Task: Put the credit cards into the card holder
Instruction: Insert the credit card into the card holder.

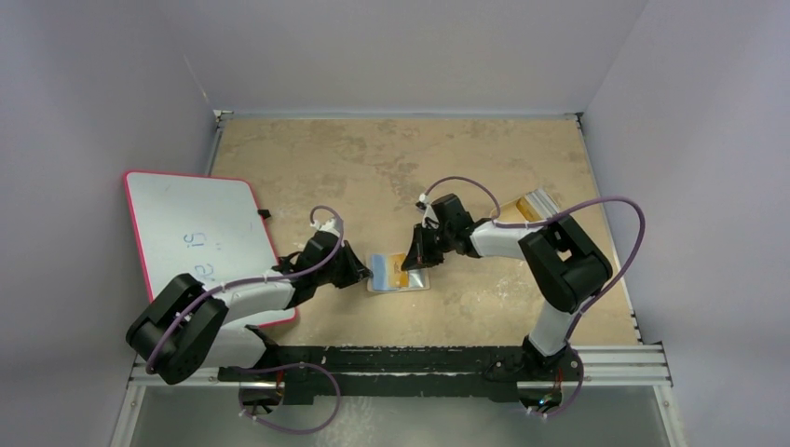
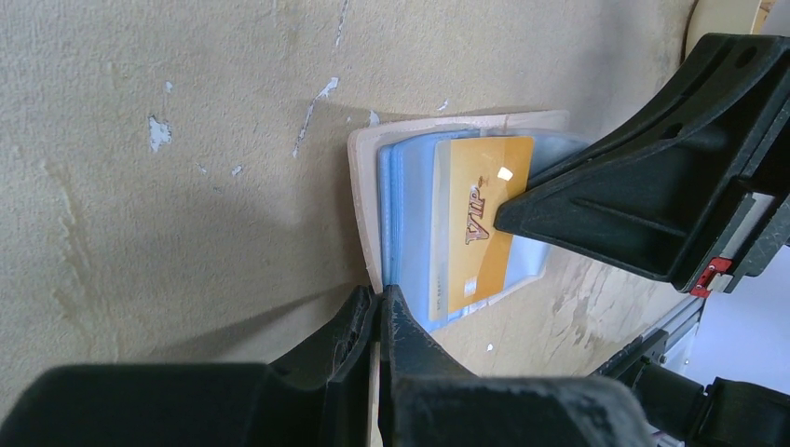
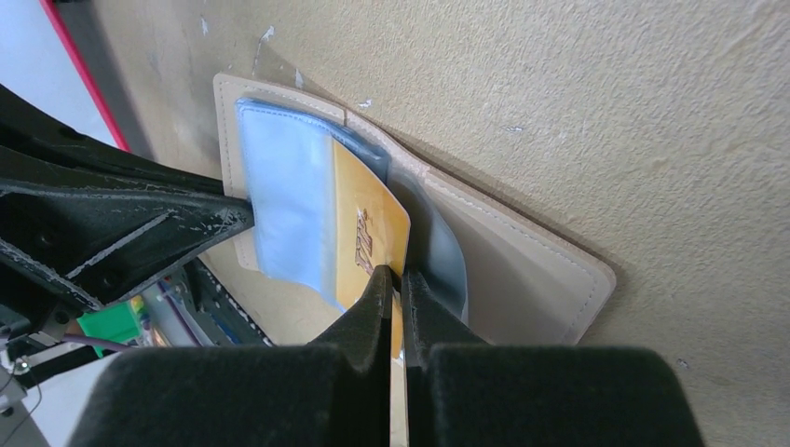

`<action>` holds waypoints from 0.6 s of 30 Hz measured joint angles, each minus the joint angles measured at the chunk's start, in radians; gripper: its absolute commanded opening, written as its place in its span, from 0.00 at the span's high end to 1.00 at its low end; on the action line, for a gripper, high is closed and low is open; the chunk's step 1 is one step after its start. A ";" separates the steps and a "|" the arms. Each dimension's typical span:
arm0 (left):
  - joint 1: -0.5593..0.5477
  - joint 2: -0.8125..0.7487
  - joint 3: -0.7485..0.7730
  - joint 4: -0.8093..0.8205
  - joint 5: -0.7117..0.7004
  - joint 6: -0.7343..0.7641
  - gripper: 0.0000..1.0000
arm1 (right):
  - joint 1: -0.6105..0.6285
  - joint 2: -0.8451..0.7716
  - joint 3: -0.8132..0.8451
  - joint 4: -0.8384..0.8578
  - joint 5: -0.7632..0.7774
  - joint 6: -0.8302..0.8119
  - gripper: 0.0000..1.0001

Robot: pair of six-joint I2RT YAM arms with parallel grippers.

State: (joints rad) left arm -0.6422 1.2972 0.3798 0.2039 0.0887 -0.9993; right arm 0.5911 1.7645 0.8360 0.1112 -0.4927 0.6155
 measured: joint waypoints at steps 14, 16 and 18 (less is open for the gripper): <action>0.000 0.025 -0.031 0.065 0.000 -0.005 1.00 | 0.035 0.058 0.054 0.014 -0.007 0.032 1.00; 0.001 0.025 -0.031 0.065 0.000 -0.005 1.00 | 0.037 0.062 0.064 0.002 -0.005 0.032 0.89; 0.001 0.025 -0.031 0.065 0.000 -0.005 1.00 | 0.039 0.061 0.069 -0.009 0.002 0.033 0.80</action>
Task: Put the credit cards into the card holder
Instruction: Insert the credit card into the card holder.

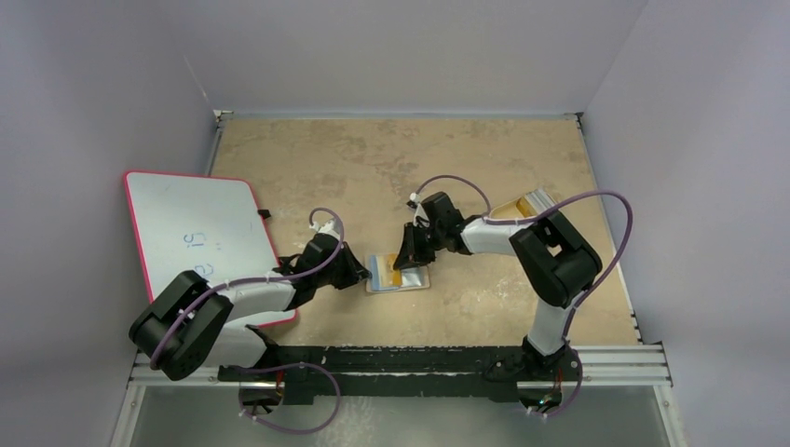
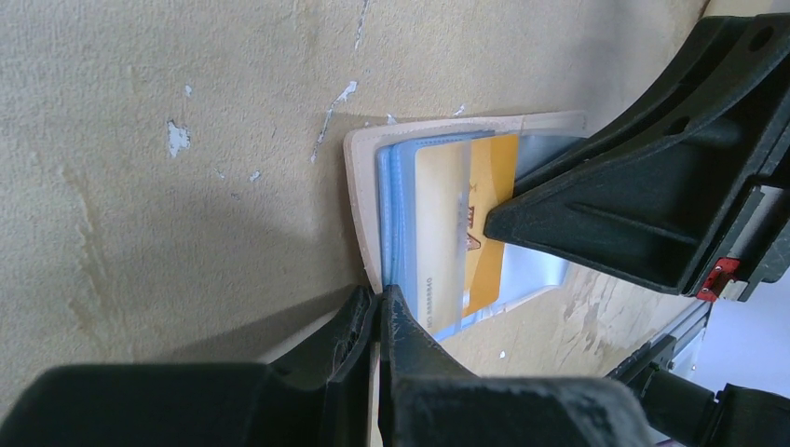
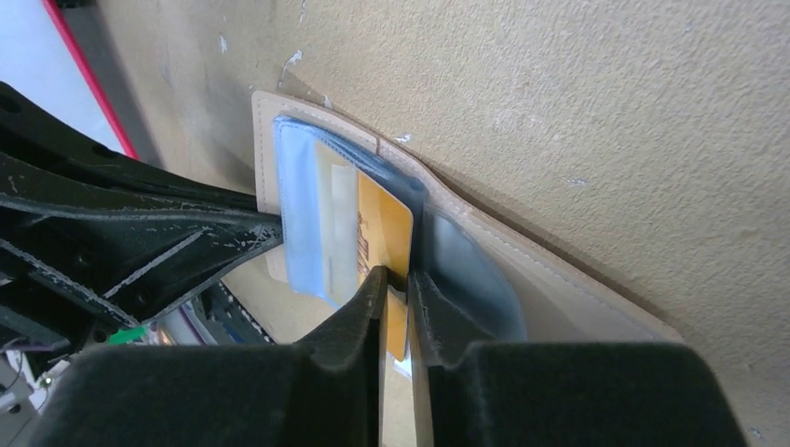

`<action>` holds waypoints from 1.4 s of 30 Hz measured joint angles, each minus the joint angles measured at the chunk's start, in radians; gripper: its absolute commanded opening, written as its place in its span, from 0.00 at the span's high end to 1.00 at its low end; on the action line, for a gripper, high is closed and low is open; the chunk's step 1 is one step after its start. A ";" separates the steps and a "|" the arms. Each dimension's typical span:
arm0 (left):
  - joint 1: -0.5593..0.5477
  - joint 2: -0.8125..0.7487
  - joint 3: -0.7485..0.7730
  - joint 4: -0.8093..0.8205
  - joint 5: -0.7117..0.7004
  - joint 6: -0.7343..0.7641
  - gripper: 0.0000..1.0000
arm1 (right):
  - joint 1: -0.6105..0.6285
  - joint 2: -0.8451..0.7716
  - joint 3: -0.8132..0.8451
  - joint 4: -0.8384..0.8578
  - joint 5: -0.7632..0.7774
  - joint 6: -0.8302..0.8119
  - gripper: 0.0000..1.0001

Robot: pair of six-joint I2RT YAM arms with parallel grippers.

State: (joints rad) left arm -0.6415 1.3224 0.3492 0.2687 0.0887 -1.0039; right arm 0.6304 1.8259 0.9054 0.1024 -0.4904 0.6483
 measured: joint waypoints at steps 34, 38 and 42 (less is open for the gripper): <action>0.000 -0.010 0.000 -0.001 0.003 -0.007 1.00 | 0.086 -0.064 -0.046 0.088 0.204 0.103 0.80; 0.000 -0.007 0.000 -0.003 0.002 -0.007 1.00 | 0.092 -0.063 -0.046 0.091 0.216 0.117 0.85; 0.002 -0.006 0.000 -0.005 0.003 -0.007 1.00 | 0.093 -0.063 -0.046 0.090 0.221 0.134 0.76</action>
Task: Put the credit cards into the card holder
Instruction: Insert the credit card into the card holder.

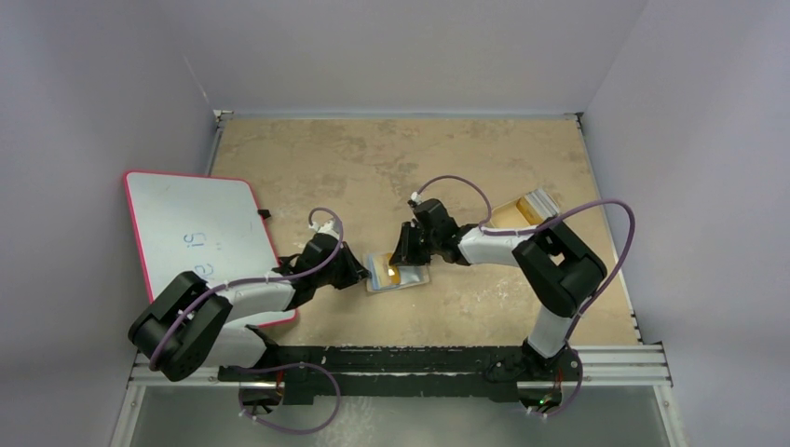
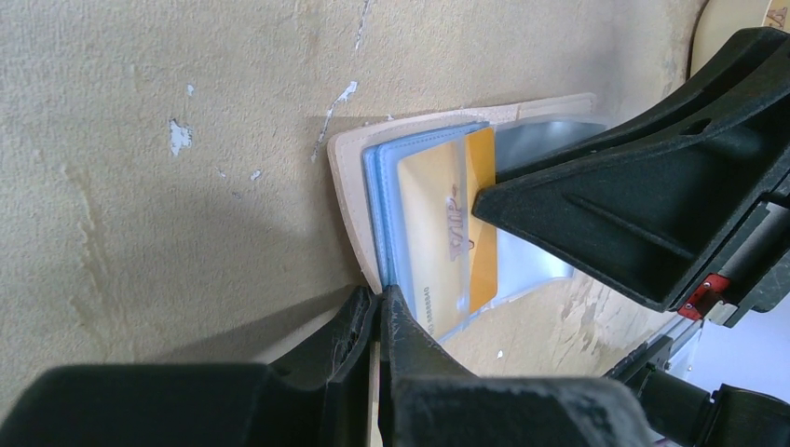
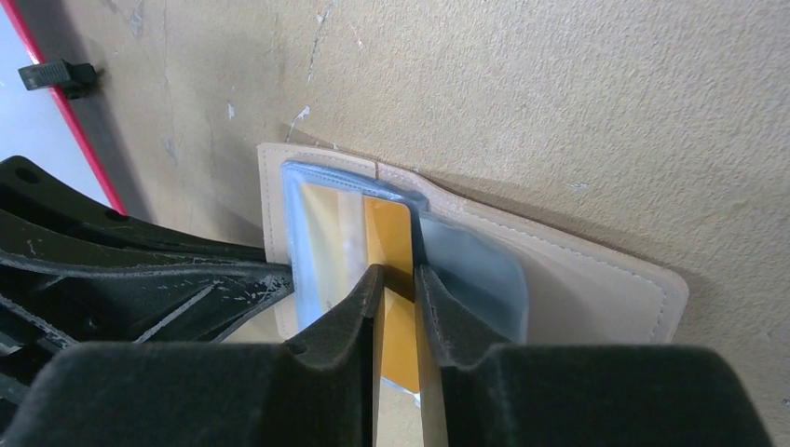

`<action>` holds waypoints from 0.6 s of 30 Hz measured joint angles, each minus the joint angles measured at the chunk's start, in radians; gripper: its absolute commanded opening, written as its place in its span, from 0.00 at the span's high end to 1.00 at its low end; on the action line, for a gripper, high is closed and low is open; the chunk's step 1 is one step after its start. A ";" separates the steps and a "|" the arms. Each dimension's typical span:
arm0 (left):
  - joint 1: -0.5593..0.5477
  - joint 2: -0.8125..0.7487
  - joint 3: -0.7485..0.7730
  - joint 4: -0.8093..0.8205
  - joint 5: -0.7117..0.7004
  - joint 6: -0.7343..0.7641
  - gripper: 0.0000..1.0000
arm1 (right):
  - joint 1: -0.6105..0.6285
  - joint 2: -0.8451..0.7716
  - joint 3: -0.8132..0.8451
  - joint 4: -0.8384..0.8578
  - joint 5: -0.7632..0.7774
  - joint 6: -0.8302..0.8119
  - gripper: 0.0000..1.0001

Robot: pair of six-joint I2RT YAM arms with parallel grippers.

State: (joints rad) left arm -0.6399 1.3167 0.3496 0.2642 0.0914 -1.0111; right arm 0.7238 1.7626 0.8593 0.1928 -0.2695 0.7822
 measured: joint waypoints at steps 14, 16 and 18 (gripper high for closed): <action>0.000 0.000 0.000 0.002 0.001 0.000 1.00 | 0.030 -0.031 0.000 -0.050 0.071 0.015 0.65; 0.000 0.000 0.000 0.004 0.001 0.000 1.00 | 0.032 -0.035 0.000 -0.060 0.080 0.015 0.63; 0.000 0.000 0.000 0.005 0.002 0.000 1.00 | 0.035 -0.043 0.000 -0.076 0.090 0.014 0.63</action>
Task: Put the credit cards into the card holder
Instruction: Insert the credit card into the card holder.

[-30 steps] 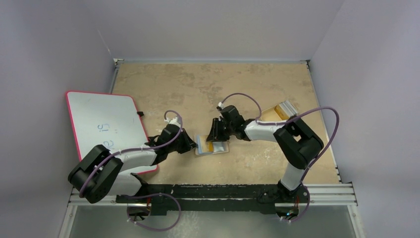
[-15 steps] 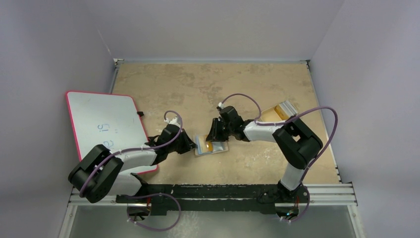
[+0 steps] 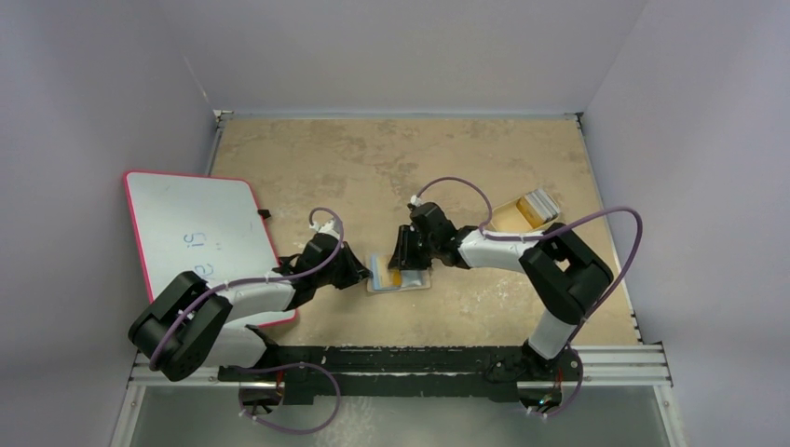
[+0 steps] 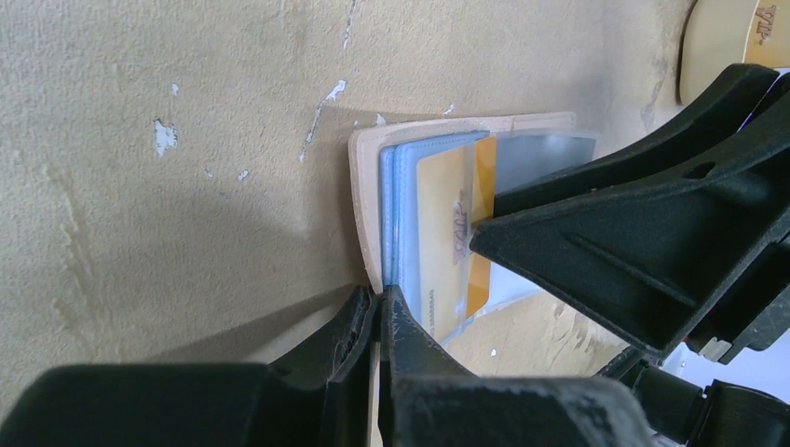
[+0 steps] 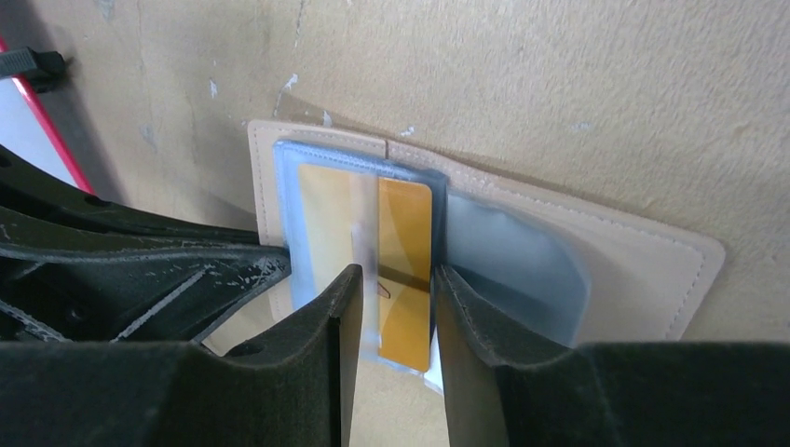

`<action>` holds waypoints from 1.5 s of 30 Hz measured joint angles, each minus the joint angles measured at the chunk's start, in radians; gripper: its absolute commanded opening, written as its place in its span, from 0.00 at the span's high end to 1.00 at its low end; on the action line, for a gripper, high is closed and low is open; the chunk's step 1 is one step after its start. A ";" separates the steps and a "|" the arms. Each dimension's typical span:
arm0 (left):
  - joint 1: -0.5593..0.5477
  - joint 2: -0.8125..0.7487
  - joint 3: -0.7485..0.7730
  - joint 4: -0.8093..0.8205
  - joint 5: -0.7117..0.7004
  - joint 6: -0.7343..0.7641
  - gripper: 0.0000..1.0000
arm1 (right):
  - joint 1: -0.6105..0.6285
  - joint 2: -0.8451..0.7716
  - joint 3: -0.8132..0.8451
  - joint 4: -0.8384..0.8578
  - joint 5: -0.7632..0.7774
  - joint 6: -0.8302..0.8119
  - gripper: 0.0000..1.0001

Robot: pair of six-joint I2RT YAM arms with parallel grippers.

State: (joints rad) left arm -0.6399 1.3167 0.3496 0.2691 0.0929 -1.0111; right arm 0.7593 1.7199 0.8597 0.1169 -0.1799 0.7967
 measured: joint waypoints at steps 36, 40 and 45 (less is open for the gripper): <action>0.000 -0.045 0.004 -0.018 0.019 -0.001 1.00 | 0.011 -0.129 -0.049 -0.065 0.007 0.026 0.72; 0.000 -0.047 0.013 -0.025 0.024 0.000 1.00 | 0.005 -0.169 -0.048 -0.103 0.035 -0.003 0.76; 0.000 -0.047 0.014 -0.029 0.026 0.000 1.00 | 0.001 -0.148 -0.047 -0.138 0.057 -0.034 0.84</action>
State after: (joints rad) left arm -0.6403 1.2701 0.3634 0.2405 0.1188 -1.0107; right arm 0.7601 1.5723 0.8131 -0.0212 -0.1226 0.7624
